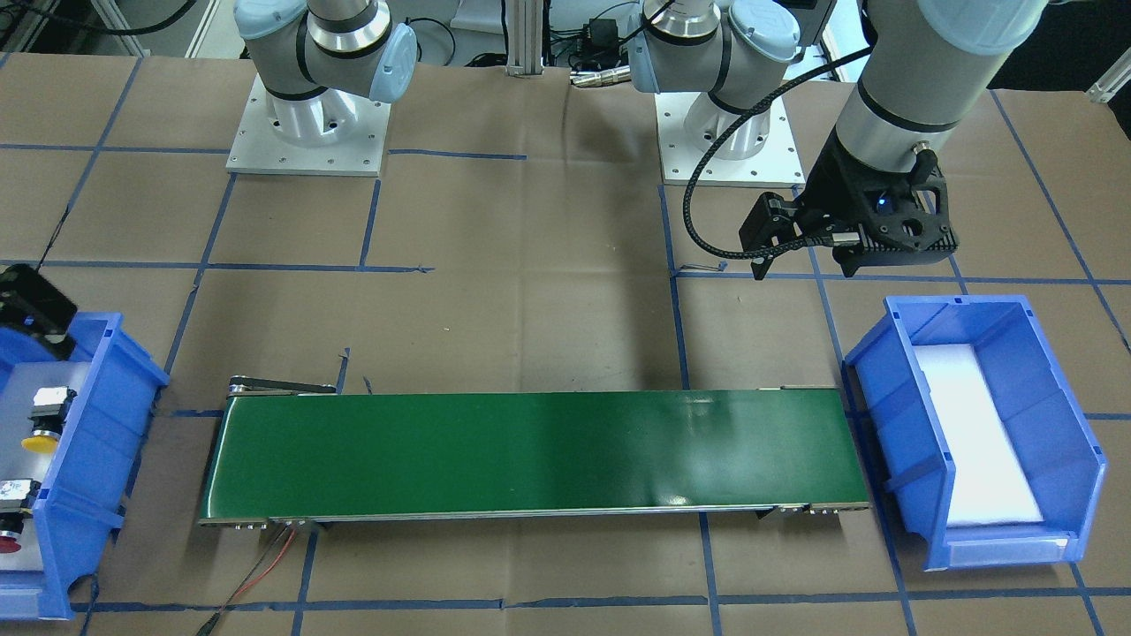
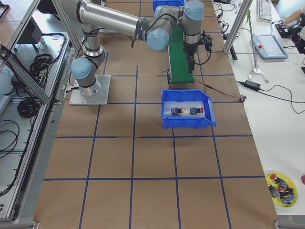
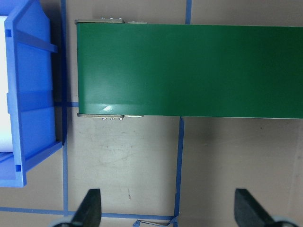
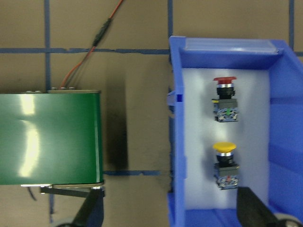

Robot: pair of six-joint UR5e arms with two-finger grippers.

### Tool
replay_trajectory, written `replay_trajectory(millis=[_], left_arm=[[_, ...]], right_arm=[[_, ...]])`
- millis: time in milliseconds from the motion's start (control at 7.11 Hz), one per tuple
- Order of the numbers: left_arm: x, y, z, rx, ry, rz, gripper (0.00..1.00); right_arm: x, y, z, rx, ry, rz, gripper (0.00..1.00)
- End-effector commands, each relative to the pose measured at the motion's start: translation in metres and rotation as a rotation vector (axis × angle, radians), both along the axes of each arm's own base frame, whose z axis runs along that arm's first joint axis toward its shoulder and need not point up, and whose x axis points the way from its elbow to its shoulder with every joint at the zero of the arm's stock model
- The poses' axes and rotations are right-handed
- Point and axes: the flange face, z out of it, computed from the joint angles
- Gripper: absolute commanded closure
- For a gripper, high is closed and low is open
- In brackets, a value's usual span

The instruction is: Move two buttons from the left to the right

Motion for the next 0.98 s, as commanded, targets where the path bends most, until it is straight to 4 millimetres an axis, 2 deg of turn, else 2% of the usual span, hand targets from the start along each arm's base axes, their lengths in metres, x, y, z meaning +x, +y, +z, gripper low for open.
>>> replay_trajectory(millis=[0, 141, 281, 563, 703, 844], left_arm=[[0.0, 0.0, 0.0, 0.0, 0.0, 0.001, 0.0], [0.0, 0.0, 0.0, 0.0, 0.0, 0.001, 0.0], [0.0, 0.0, 0.0, 0.0, 0.0, 0.001, 0.0], [0.0, 0.0, 0.0, 0.0, 0.0, 0.001, 0.0], [0.0, 0.0, 0.0, 0.0, 0.0, 0.001, 0.0], [0.0, 0.0, 0.0, 0.0, 0.0, 0.001, 0.0]], right_arm=[[0.088, 0.066, 0.024, 0.034, -0.028, -0.044, 0.0], [0.105, 0.073, 0.001, 0.058, -0.026, 0.003, 0.0], [0.11, 0.083, -0.015, 0.113, -0.036, 0.009, 0.0], [0.121, 0.092, -0.008, 0.101, -0.037, 0.031, 0.0], [0.139, 0.098, 0.007, 0.062, -0.031, 0.063, 0.0], [0.144, 0.103, 0.028, 0.023, -0.021, 0.073, 0.0]])
